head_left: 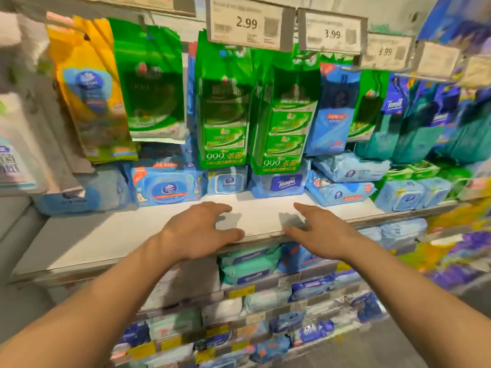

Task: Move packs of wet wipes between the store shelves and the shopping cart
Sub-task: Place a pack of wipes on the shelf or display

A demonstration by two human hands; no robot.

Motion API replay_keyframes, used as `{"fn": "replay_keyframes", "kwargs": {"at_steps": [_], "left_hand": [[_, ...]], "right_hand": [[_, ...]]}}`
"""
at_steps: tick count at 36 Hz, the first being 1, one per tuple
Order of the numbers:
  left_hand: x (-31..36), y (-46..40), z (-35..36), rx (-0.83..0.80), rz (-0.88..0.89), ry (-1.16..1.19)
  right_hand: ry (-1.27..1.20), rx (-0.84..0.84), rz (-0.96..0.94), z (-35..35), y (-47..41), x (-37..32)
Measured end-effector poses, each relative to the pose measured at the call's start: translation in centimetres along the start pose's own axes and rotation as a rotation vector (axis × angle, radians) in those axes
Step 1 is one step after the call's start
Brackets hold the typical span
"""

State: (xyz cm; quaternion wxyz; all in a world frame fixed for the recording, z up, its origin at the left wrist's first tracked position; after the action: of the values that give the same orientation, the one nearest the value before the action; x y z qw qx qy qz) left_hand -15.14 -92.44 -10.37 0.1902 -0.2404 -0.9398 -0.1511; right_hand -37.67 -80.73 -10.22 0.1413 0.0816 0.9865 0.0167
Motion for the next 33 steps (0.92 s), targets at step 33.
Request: {"fn": "replay_keyframes", "kwargs": {"at_steps": [33], "left_hand": [[16.8,-10.9,8.7,-0.003,-0.119,0.196]], "right_hand": [[-0.465,0.393,-0.299,-4.0,-5.4,17.3]]}}
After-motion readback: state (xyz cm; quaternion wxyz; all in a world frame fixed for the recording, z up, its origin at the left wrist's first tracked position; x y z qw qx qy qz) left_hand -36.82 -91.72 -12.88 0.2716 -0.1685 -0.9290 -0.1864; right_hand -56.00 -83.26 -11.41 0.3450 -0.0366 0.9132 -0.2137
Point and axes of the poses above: each hand's wrist, its own y-axis away from the middle knuckle, its own z-axis out of the palm, x = y × z, the point moved 6 cm from there along -y, towards the middle knuckle, and after that the axes turned 13 degrees about -z, right-handed, at the moved point
